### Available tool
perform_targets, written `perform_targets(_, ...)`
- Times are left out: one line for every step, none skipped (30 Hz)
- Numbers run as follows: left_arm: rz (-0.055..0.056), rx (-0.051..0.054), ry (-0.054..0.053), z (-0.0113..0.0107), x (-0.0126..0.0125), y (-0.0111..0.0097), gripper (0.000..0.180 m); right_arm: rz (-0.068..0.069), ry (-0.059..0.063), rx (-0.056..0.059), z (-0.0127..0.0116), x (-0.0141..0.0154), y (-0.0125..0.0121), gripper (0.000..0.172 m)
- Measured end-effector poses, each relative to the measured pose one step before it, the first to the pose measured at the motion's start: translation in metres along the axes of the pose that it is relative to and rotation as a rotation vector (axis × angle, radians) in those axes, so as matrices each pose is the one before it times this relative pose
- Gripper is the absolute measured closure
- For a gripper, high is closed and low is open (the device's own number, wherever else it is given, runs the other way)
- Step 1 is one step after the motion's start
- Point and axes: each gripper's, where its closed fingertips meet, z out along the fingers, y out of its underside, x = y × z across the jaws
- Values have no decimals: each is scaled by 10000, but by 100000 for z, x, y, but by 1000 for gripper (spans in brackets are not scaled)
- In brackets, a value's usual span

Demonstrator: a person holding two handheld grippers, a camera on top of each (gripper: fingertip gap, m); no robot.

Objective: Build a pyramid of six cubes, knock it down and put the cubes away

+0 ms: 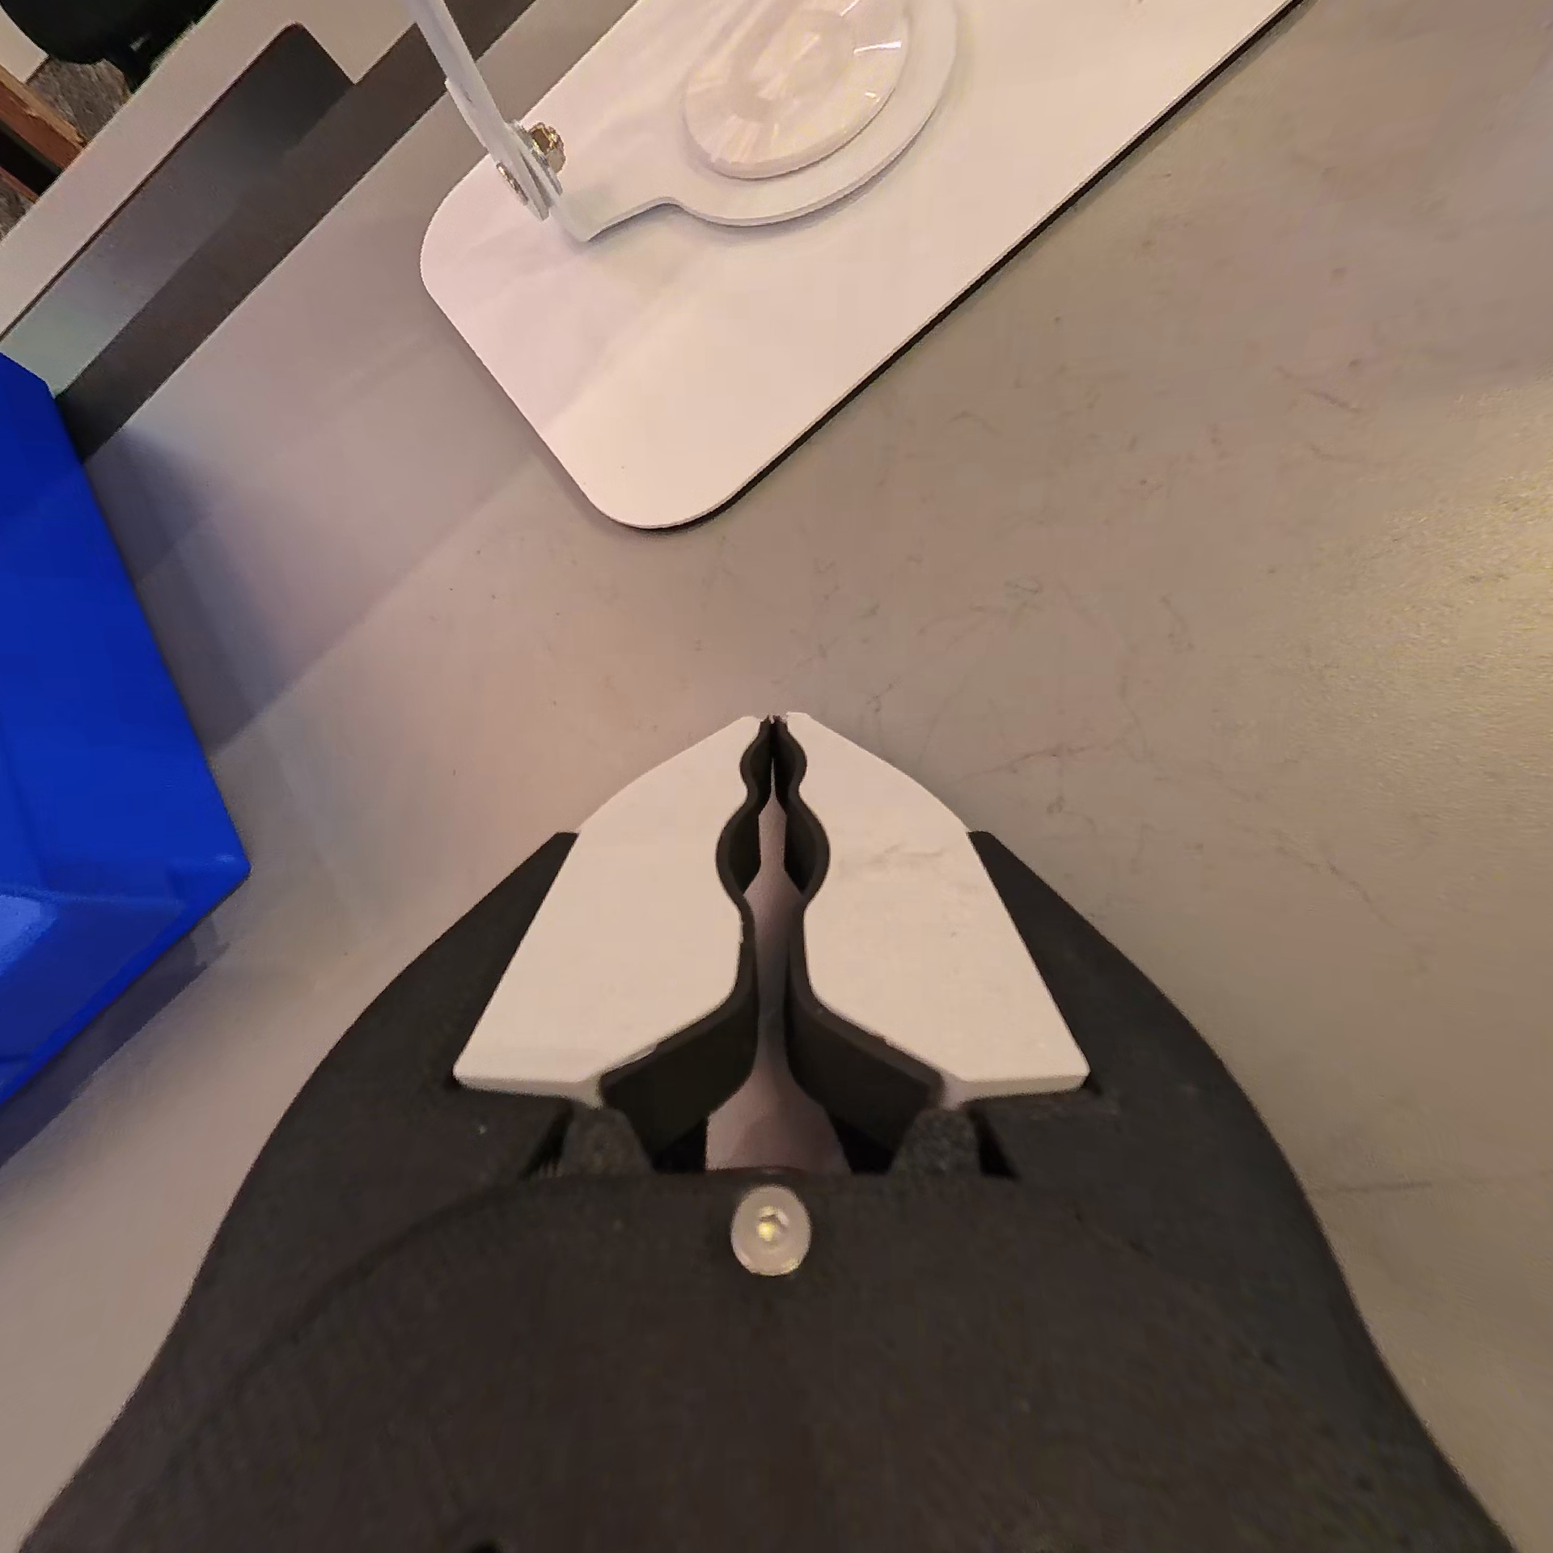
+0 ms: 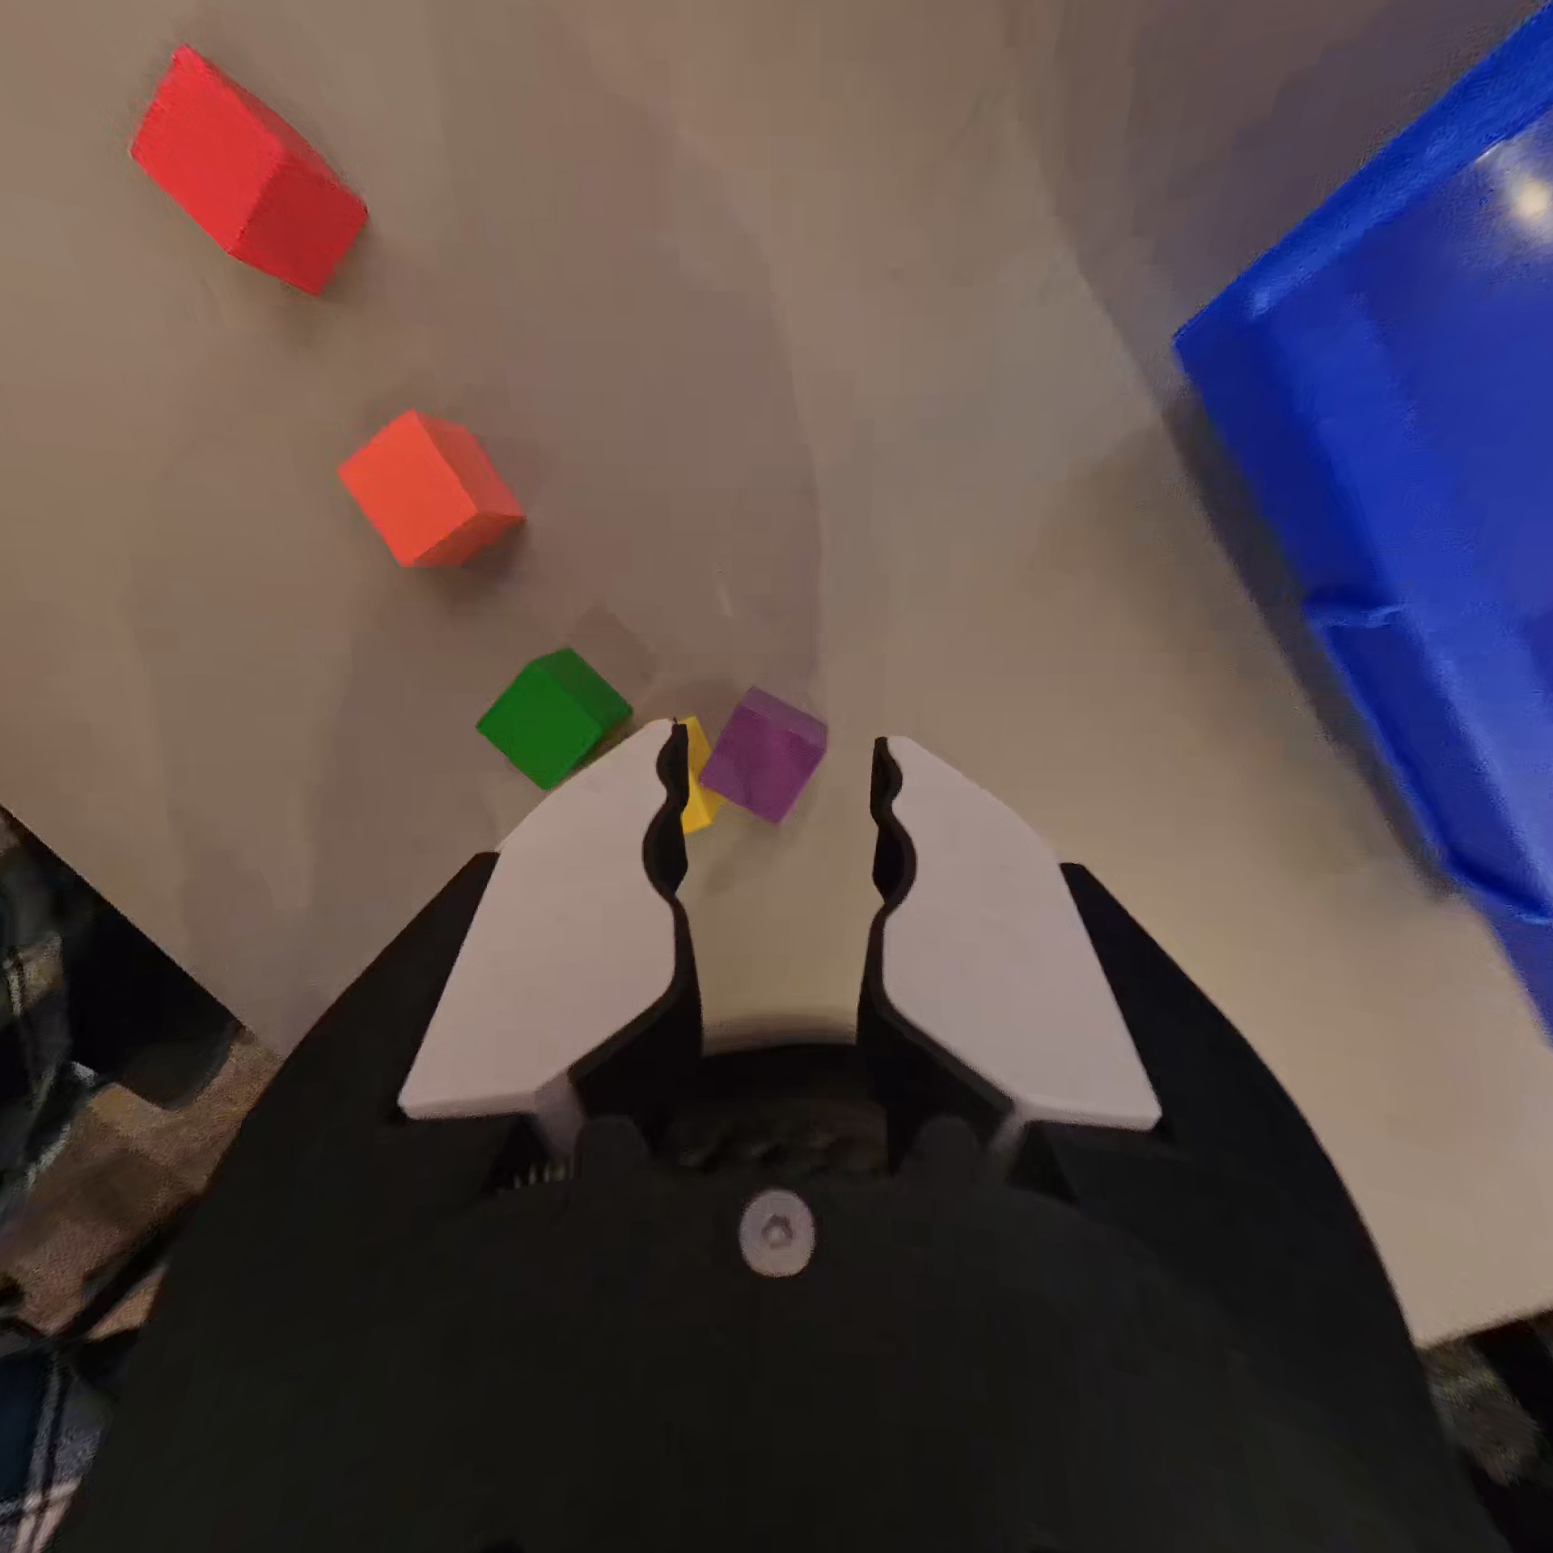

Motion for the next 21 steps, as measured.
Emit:
perform_targets(1,3,-11,-2,-6,-4,180,299,21,26,641,-13,304,131)
perform_targets(10,3,-12,-12,-7,4,180,257,199,-94,493,266,405,131)
perform_targets(11,0,-14,-1,-5,6,180,90,-16,-32,353,-129,210,131)
perform_targets(0,0,-12,-4,-6,0,180,16,-306,149,243,-590,-168,133)
perform_targets(-2,-2,-4,-1,-4,2,180,62,-147,76,256,-310,-131,134)
perform_targets(-6,-2,4,-4,-3,10,180,54,215,-223,335,258,284,134)
perform_targets(-8,-1,8,0,-5,-5,180,3,194,-330,417,271,416,136)
perform_targets(-1,-1,4,-1,6,1,180,0,-35,-261,422,-25,340,139)
perform_targets(5,1,-1,3,7,6,180,-31,-68,-118,302,-45,146,140)
perform_targets(5,1,-2,-9,1,6,180,-44,43,35,54,137,-73,140)
perform_targets(5,0,1,0,-2,0,180,-39,128,-30,-55,314,36,141)
perform_targets(3,0,4,0,3,0,180,-41,107,-38,-141,322,32,141)
perform_targets(0,-1,4,0,5,1,180,-51,42,161,-323,221,-279,141)
perform_targets(1,-1,5,-1,5,1,180,-72,-8,244,-616,147,-467,141)
perform_targets(3,-2,5,-1,4,2,180,-97,52,257,-949,250,-568,141)
perform_targets(0,-1,0,-1,0,1,180,-88,188,418,-1328,545,-942,141)
perform_targets(1,-1,-2,-1,-3,1,180,-45,332,545,-1567,934,-1295,141)
perform_targets(1,-1,-1,-1,-2,1,180,-5,418,536,-1578,1287,-1484,141)
perform_targets(-1,0,0,0,0,0,180,27,452,516,-1363,1630,-1651,141)
perform_targets(0,0,-1,0,-2,-1,180,79,445,486,-955,1933,-1735,141)
perform_targets(1,1,-2,-3,6,-1,180,183,368,308,-353,2159,-1539,141)
